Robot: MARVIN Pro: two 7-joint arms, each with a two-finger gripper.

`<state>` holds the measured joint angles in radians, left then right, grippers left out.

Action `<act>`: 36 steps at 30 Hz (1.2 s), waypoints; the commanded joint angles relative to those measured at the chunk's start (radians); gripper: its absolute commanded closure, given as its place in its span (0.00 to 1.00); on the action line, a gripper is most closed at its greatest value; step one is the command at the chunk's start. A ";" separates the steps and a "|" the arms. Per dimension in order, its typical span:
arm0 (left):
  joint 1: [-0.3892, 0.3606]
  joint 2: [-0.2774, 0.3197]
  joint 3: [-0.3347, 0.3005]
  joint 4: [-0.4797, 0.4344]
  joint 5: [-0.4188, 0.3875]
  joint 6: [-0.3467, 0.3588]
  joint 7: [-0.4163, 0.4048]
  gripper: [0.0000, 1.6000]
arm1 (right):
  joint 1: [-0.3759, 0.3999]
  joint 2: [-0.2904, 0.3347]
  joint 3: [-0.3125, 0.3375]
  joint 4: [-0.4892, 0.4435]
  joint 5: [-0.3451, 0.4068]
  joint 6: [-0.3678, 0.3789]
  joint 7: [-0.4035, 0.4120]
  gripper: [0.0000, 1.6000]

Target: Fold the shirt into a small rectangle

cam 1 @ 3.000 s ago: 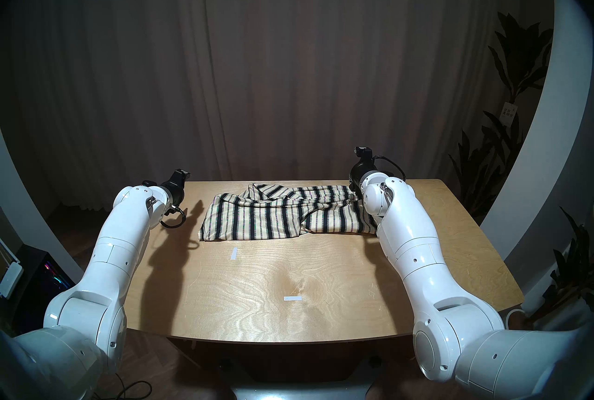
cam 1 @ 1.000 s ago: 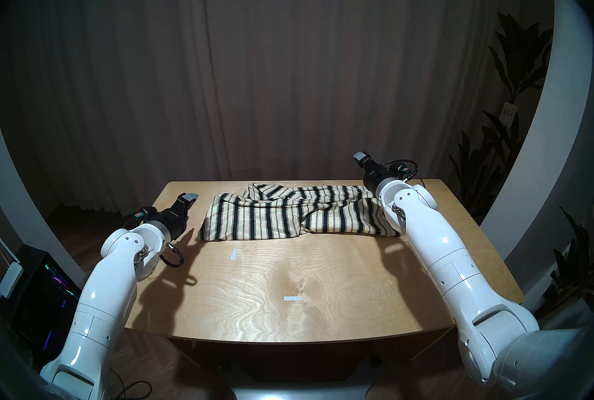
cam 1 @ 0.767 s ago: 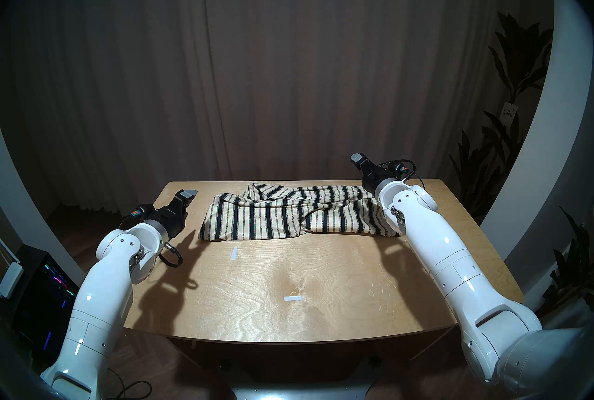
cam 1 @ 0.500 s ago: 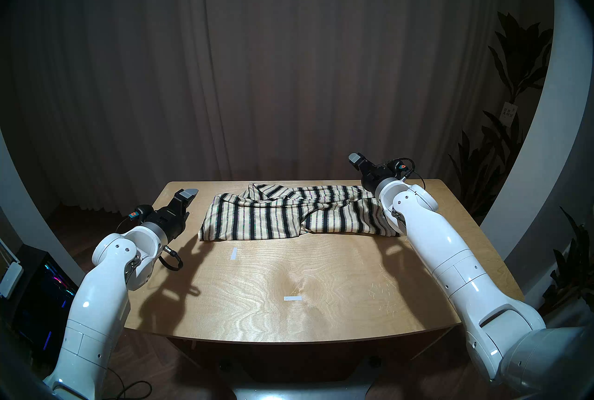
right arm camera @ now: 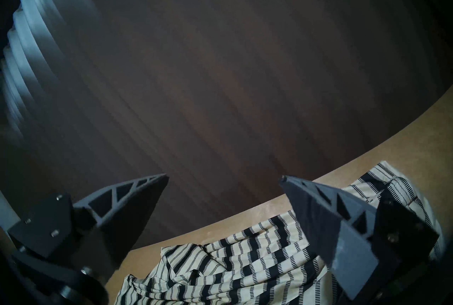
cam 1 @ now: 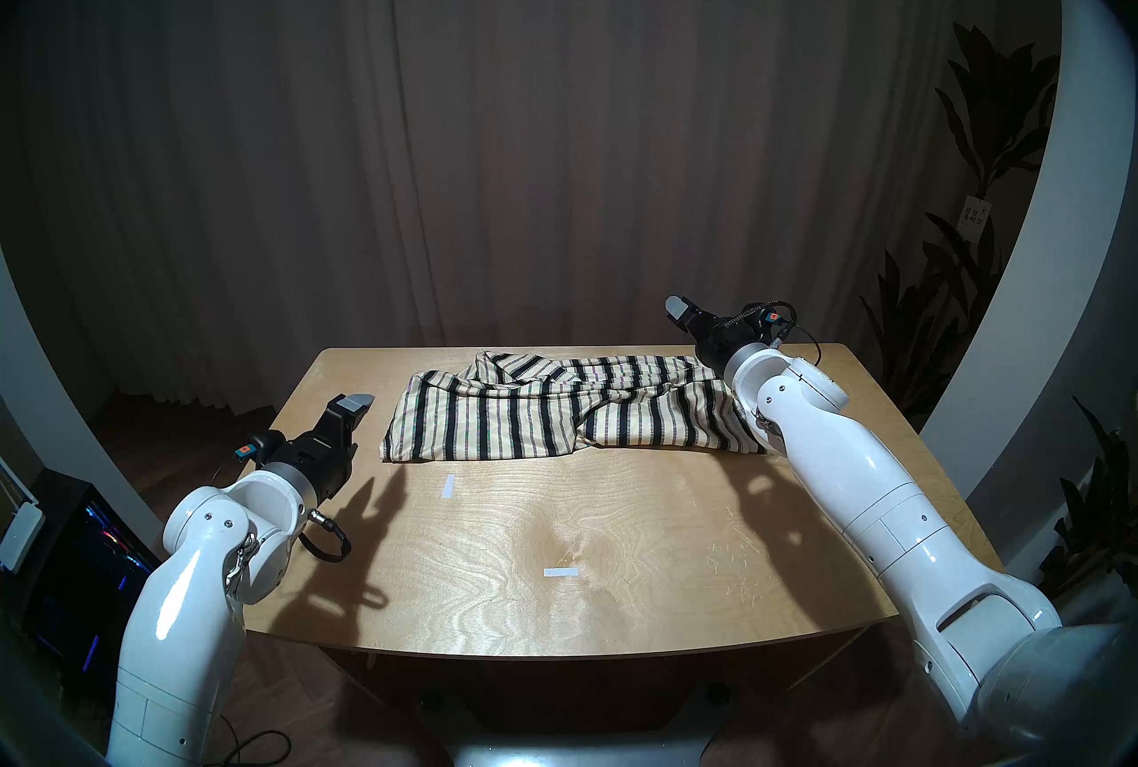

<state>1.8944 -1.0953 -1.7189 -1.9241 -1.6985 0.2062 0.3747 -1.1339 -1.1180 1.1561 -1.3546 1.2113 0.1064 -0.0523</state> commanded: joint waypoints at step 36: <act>-0.276 -0.071 0.163 0.204 0.055 -0.163 0.286 0.00 | -0.071 0.054 -0.001 -0.063 -0.159 -0.241 0.209 0.00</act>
<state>1.7292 -1.1770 -1.5776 -1.7749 -1.6300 0.0040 0.6747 -1.2257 -1.0474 1.1482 -1.4041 1.0556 -0.1152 0.1611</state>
